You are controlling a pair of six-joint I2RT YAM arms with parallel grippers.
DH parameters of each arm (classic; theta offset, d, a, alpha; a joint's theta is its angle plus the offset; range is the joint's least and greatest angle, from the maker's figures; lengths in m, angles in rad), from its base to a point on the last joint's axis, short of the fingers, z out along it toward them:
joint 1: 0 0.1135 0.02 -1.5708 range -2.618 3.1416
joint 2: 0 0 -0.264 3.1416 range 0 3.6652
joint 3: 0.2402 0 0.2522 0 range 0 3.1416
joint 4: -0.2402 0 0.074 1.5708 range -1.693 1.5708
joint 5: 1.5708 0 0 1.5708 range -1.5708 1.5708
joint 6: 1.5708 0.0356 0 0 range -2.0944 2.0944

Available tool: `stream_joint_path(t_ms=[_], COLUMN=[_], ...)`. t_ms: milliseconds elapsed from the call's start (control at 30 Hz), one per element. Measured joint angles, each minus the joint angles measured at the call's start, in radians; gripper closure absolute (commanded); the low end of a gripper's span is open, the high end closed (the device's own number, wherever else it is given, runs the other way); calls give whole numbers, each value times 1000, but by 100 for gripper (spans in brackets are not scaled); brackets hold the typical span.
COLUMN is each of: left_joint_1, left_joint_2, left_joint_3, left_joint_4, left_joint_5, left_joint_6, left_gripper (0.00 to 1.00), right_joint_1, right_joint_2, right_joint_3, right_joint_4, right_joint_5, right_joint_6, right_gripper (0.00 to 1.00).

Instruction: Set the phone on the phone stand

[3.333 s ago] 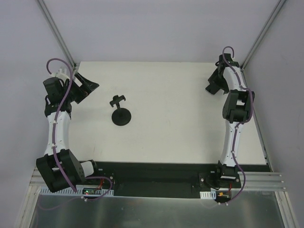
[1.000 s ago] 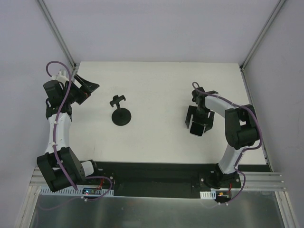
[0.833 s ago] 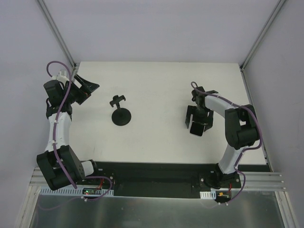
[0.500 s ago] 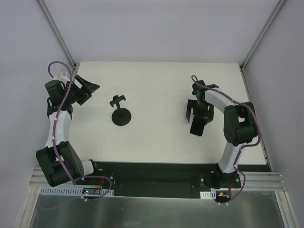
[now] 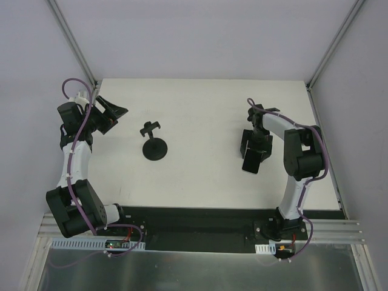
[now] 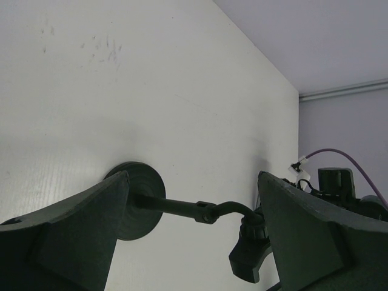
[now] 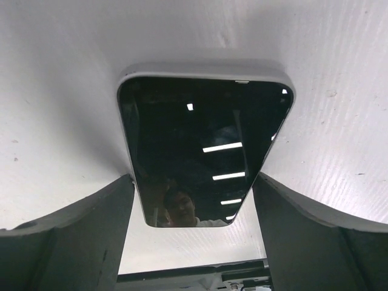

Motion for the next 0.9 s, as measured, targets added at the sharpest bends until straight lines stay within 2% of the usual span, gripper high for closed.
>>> stream_joint_path(t_ms=[167, 400, 567, 667, 900], left_joint_1=[0, 0, 0, 0, -2], left_joint_2=[-5, -27, -43, -51, -52], left_joint_3=[-3, -8, -13, -13, -13], left_joint_4=[0, 0, 0, 0, -6], left_joint_5=[0, -1, -2, -6, -10], left_joint_6=[0, 0, 2, 6, 28], left_gripper=[14, 14, 14, 14, 14], right_joint_1=[0, 0, 11, 32, 77], right_joint_2=[0, 0, -51, -105, -251], right_joint_3=[-2, -3, -66, -132, -307], right_joint_4=[3, 5, 67, 117, 252], right_joint_5=[2, 2, 1, 1, -10], right_joint_6=[5, -3, -14, -20, -31], right_gripper=[30, 67, 83, 96, 99])
